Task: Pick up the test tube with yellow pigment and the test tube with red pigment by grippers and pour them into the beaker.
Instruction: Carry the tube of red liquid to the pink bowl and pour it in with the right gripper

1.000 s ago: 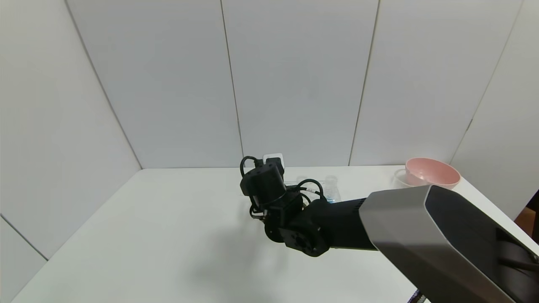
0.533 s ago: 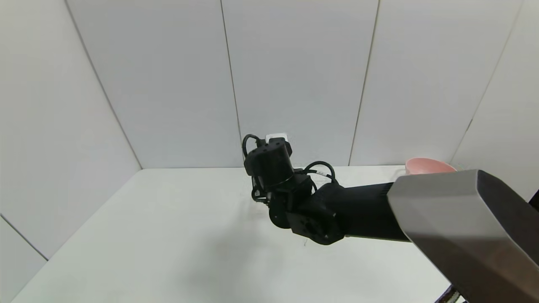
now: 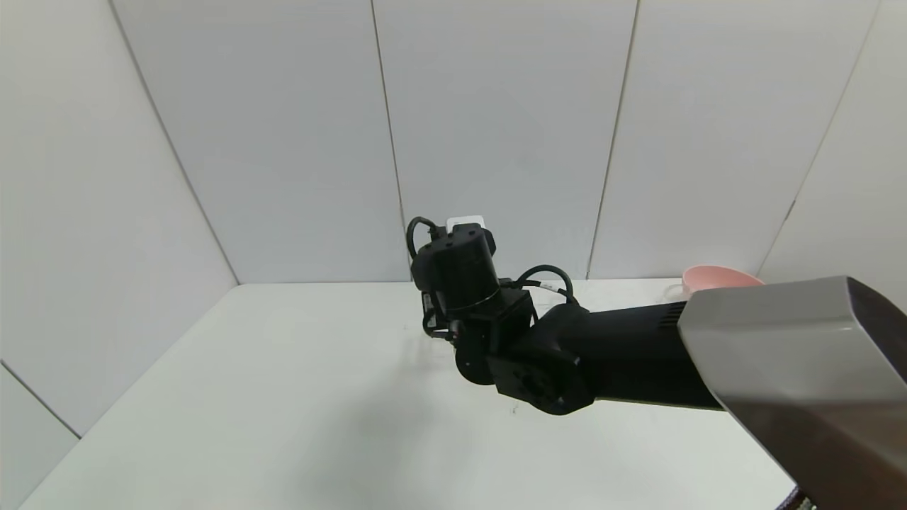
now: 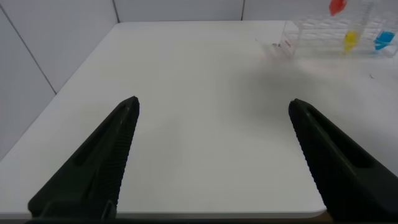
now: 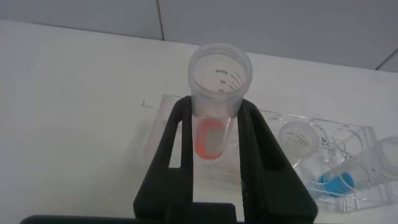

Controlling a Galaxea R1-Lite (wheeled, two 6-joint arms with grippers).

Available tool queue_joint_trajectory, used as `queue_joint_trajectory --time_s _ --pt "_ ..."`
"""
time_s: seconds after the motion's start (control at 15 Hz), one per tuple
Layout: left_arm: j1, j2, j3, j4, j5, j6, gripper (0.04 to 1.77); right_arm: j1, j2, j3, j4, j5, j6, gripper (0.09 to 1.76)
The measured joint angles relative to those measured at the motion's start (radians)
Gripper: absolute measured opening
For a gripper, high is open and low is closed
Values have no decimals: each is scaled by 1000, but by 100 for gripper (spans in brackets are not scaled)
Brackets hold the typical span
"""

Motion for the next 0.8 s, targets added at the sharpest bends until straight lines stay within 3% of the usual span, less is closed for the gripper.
queue_joint_trajectory --time_s 0.13,0.4,0.8 --pt "0 0 0 0 0 0 172 2 -17 37 -3 19 -1 49" --pt "0 0 0 0 0 0 172 2 -102 183 -10 156 -2 49" --pt "0 0 0 0 0 0 172 -57 -334 565 -103 473 -86 49"
